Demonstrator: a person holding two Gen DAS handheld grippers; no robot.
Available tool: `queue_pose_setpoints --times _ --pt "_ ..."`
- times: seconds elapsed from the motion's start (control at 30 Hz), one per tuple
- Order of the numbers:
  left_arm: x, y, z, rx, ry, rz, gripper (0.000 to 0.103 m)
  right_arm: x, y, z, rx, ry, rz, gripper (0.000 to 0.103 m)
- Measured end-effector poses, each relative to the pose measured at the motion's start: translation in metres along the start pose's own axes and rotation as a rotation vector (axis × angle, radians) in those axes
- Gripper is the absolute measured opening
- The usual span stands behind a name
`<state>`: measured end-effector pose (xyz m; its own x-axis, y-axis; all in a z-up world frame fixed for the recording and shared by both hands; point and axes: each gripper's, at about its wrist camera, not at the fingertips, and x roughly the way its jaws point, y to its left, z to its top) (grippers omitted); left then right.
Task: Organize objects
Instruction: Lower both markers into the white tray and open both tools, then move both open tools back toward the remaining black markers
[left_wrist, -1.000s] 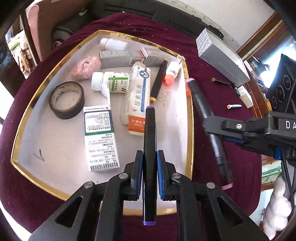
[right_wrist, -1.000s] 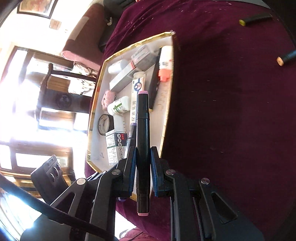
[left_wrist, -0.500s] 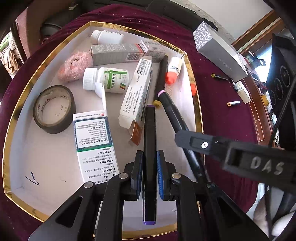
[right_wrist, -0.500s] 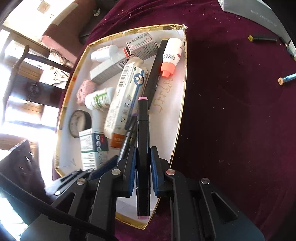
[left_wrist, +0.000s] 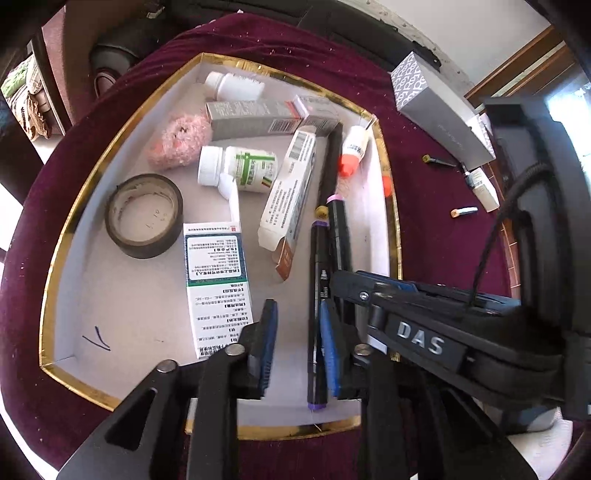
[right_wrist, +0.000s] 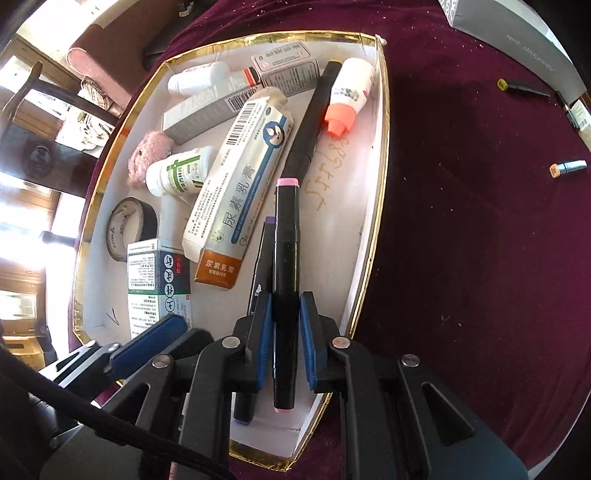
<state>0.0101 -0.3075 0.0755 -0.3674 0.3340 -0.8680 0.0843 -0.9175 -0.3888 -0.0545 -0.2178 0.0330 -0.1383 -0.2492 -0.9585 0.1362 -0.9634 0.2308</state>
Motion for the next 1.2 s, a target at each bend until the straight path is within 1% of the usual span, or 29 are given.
queue_pose_setpoints --times 0.07,0.13,0.17,0.23,0.3,0.33,0.37,0.47,0.6,0.67,0.77,0.87,1.0,1.2 --pt "-0.006 -0.001 0.0 0.006 -0.014 0.004 0.024 -0.003 0.0 0.001 -0.005 -0.013 -0.007 0.014" --pt "-0.012 -0.001 -0.001 0.007 -0.023 0.01 0.029 -0.006 0.0 0.001 -0.009 -0.018 -0.003 0.014" --pt "-0.014 0.0 -0.001 0.005 -0.028 0.013 0.03 -0.007 0.0 0.001 -0.009 -0.022 -0.004 0.017" --pt "-0.019 0.003 -0.002 -0.007 -0.035 0.015 0.037 -0.012 -0.001 0.0 -0.014 -0.032 -0.005 0.022" --pt "-0.022 0.007 -0.003 -0.018 -0.043 0.012 0.04 -0.016 -0.004 -0.002 -0.02 -0.038 -0.012 0.031" --pt "-0.024 0.008 -0.003 -0.021 -0.046 0.01 0.042 -0.018 -0.004 -0.002 -0.021 -0.041 -0.021 0.033" --pt "-0.024 0.007 -0.003 -0.024 -0.047 0.012 0.042 -0.02 -0.004 -0.003 -0.03 -0.046 -0.029 0.036" --pt "-0.027 0.009 -0.005 -0.043 -0.05 0.019 0.042 -0.027 -0.007 -0.009 -0.049 -0.064 -0.041 0.036" --pt "-0.03 0.008 -0.007 -0.056 -0.058 0.029 0.042 -0.042 -0.009 -0.016 -0.081 -0.111 -0.073 0.038" --pt "-0.03 0.007 -0.008 -0.065 -0.059 0.035 0.042 -0.044 -0.002 -0.013 -0.095 -0.136 -0.093 0.039" --pt "-0.033 0.004 -0.011 -0.078 -0.066 0.038 0.042 -0.047 0.001 -0.013 -0.111 -0.161 -0.124 0.043" --pt "-0.036 -0.004 -0.013 -0.077 -0.078 0.041 0.042 -0.053 -0.007 -0.019 -0.124 -0.181 -0.144 0.044" --pt "-0.037 -0.018 -0.016 -0.071 -0.086 0.047 0.042 -0.063 -0.016 -0.026 -0.117 -0.19 -0.145 0.044" --pt "-0.033 -0.044 -0.026 -0.059 -0.081 0.048 0.042 -0.076 -0.044 -0.036 -0.088 -0.204 -0.147 0.045"
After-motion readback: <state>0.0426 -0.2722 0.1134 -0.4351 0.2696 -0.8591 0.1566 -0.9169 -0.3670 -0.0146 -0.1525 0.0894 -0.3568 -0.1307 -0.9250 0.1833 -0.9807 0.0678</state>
